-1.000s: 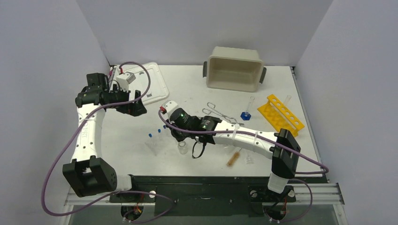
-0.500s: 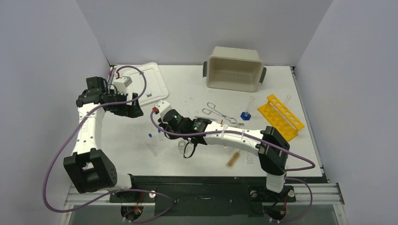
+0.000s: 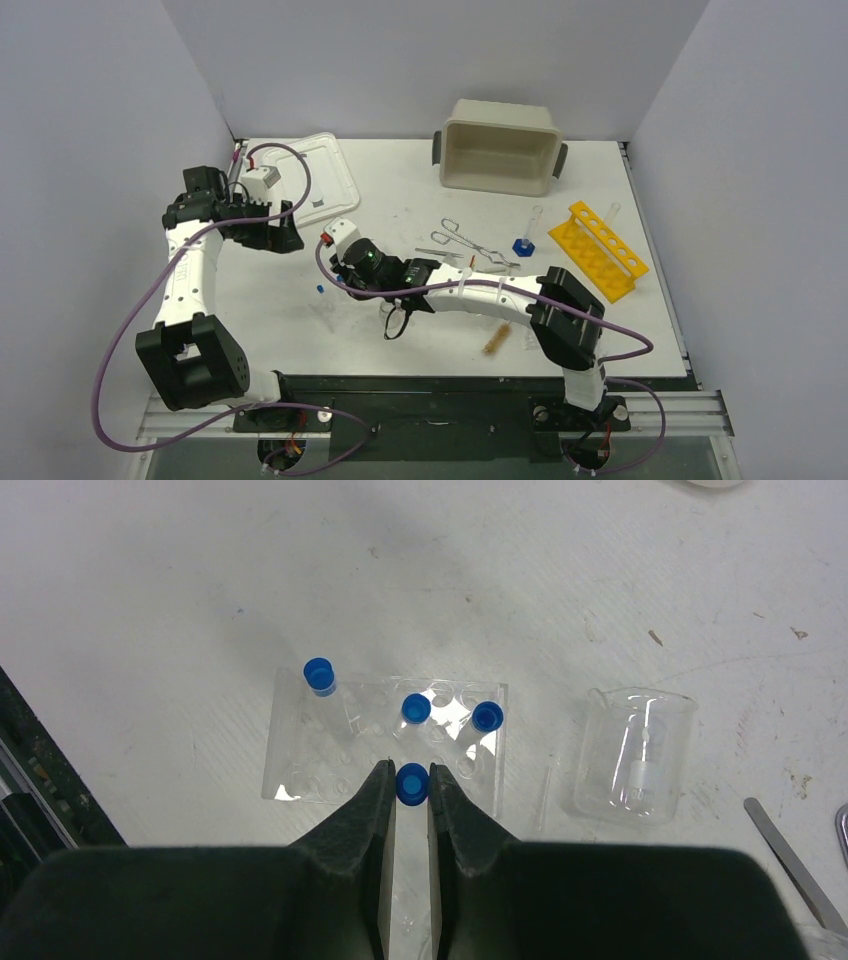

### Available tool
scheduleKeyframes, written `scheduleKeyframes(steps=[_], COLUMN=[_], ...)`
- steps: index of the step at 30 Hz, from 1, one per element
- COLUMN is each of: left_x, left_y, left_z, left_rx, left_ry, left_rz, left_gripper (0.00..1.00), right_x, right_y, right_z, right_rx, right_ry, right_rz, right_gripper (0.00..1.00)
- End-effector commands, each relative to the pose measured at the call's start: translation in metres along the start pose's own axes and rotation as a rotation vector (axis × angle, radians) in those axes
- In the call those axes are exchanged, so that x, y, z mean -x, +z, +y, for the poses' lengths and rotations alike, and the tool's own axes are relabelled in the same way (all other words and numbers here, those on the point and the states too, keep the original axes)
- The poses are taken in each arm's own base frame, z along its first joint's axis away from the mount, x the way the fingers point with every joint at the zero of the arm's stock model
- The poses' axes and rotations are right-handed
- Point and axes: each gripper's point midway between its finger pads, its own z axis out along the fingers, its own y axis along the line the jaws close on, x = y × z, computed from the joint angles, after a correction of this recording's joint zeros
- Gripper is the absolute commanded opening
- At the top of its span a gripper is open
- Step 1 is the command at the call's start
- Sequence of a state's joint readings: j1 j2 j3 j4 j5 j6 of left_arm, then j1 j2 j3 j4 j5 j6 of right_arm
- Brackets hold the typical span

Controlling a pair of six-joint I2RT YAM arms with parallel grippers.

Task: Organize the chemistry lab equipment
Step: Insert the test tube into the slot of the test tube rack.

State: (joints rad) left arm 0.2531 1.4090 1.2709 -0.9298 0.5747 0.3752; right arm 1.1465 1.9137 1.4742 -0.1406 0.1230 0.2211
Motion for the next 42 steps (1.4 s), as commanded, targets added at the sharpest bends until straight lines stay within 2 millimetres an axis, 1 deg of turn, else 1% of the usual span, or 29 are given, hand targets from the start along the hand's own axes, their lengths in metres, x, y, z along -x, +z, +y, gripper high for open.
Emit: scheduleKeyframes(steps=[1,5,14,20,24,34,42], left_x=[0.004,0.002,0.006,0.004,0.004,0.006,0.005], left_y=[0.0,0.002,0.002,0.003,0.003,0.003,0.005], left_z=[0.008,0.008,0.008,0.007,0.008,0.009,0.011], left_rx=[0.014,0.01,0.003,-0.001,0.003,0.001,0.004], left_ry=[0.015,0.012,0.011,0.007,0.009,0.01,0.013], left_rz=[-0.028,-0.022,-0.029,-0.027,-0.026,-0.021,-0.016], left_gripper=[0.97,0.97,0.97,0.97,0.97,0.97,0.97], right_x=[0.008,0.0,-0.017,-0.023,-0.017,-0.023,-0.023], right_y=[0.006,0.008,0.01,0.012,0.017,0.022,0.013], right_z=[0.008,0.005,0.0,-0.005,-0.009,-0.018,-0.007], right_rx=[0.028,0.016,-0.002,-0.013,-0.024,-0.058,-0.024], right_ry=[0.019,0.025,0.023,0.031,0.041,0.021,0.005], right_rz=[-0.053,-0.045,-0.019,-0.018,-0.049,-0.041,-0.038], right_gripper=[0.0,0.0,0.0,0.0,0.0,0.0,0.0])
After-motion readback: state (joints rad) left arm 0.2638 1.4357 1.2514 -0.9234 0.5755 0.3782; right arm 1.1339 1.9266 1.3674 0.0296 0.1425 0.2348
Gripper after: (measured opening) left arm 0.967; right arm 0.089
